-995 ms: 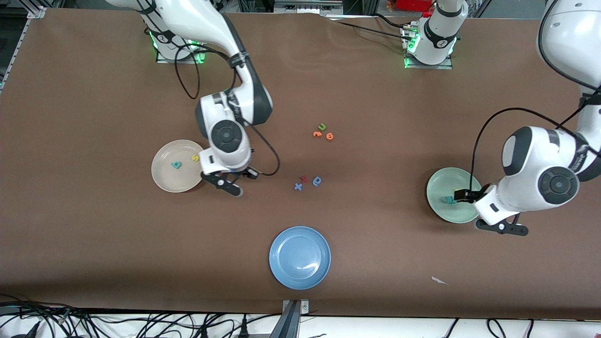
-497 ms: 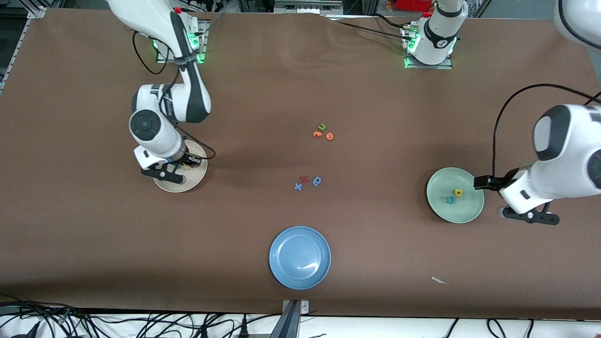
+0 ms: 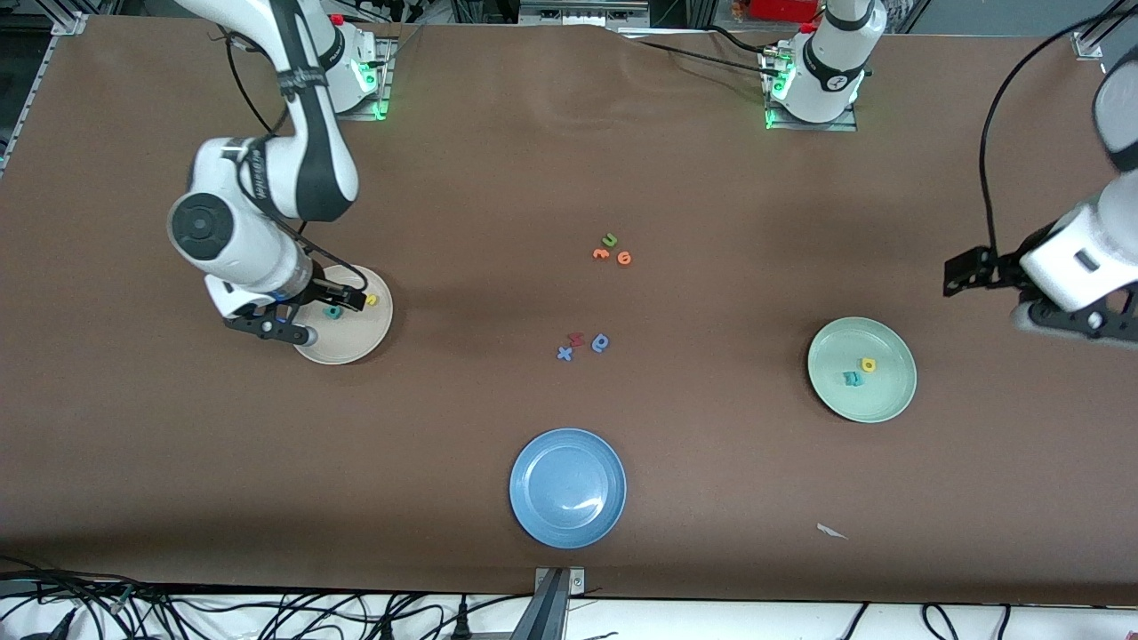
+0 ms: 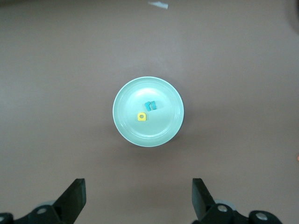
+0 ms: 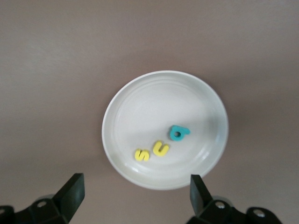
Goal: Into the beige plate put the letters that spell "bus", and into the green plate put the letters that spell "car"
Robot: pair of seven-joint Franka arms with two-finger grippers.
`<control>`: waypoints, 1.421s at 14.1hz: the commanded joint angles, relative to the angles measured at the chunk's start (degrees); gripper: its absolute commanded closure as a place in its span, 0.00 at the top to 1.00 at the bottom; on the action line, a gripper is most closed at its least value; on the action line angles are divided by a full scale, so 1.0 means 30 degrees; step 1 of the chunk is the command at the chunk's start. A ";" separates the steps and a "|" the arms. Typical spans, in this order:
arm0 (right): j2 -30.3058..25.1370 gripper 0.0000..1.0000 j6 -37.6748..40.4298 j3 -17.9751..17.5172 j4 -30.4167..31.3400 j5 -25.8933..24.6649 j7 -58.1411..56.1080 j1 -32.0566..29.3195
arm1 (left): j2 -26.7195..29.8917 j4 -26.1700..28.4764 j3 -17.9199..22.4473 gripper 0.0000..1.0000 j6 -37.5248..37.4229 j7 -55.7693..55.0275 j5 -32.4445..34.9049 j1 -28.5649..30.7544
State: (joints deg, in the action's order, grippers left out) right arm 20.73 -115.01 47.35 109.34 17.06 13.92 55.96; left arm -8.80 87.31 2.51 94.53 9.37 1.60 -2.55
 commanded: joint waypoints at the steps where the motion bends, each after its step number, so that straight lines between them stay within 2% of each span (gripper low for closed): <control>1: -0.0083 1.00 0.2908 0.1436 -0.2775 -0.0118 -0.1441 0.0126 | 0.1730 0.0927 0.1066 1.00 -0.0304 0.0305 -0.0475 -0.1110; 3: -0.0054 1.00 0.5366 0.2725 -0.5029 -0.0090 -0.3048 0.0068 | 0.2026 0.0956 0.1594 1.00 -0.0688 0.0305 -0.0446 -0.1698; 5: 0.0063 1.00 0.6804 0.3081 -0.6529 -0.0178 -0.5014 -0.0252 | 0.1590 0.0928 0.1597 1.00 -0.0747 0.0363 -0.0475 -0.1467; 8: -0.0083 1.00 0.8423 0.4017 -0.7938 -0.0177 -0.5049 -0.0079 | 0.1412 0.0693 0.1597 1.00 -0.1245 0.0539 -0.0504 -0.1173; 10: -0.0199 1.00 0.8654 0.3612 -0.8351 -0.0061 -0.5137 -0.0777 | 0.1411 0.0722 0.1567 1.00 -0.1245 0.0510 -0.0504 -0.1173; 11: -0.0896 1.00 0.8774 0.3233 -0.8352 -0.0321 -0.4964 -0.0898 | 0.1382 0.0664 0.1567 1.00 -0.1245 0.0510 -0.0504 -0.1173; 12: -0.1396 1.00 0.8804 0.2127 -0.8352 -0.0817 -0.5050 -0.1479 | 0.1382 0.0664 0.1596 1.00 -0.1216 0.0539 -0.0504 -0.1028; 14: -0.2566 1.00 0.8950 -0.0975 -0.8178 -0.3124 -0.4964 -0.3236 | 0.1266 0.0664 0.1567 1.00 -0.1158 0.0539 -0.0504 -0.0704; 15: -0.3443 1.00 0.8806 -0.1714 -0.7567 -0.3803 -0.4673 -0.3388 | 0.1207 0.0635 0.1538 1.00 -0.1157 0.0539 -0.0504 -0.0733; 18: -0.4184 1.00 0.8309 -0.2627 -0.6800 -0.4073 -0.3477 -0.3710 | 0.1206 0.0634 0.1480 1.00 -0.1187 0.0510 -0.0504 -0.0850; 19: -0.4504 1.00 0.8103 -0.3268 -0.6393 -0.4103 -0.2599 -0.4060 | 0.1235 0.0634 0.1421 1.00 -0.1216 0.0481 -0.0504 -0.0880; 20: -0.4971 1.00 0.7956 -0.4957 -0.5867 -0.4567 -0.1720 -0.5195 | 0.1235 0.0634 0.1392 1.00 -0.1216 0.0452 -0.0504 -0.0880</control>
State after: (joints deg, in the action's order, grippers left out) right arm 9.96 -89.37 39.49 87.37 5.79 4.06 44.62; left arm -5.02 89.81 6.67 91.65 9.52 1.59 -5.13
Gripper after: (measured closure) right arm 0.000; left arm 0.000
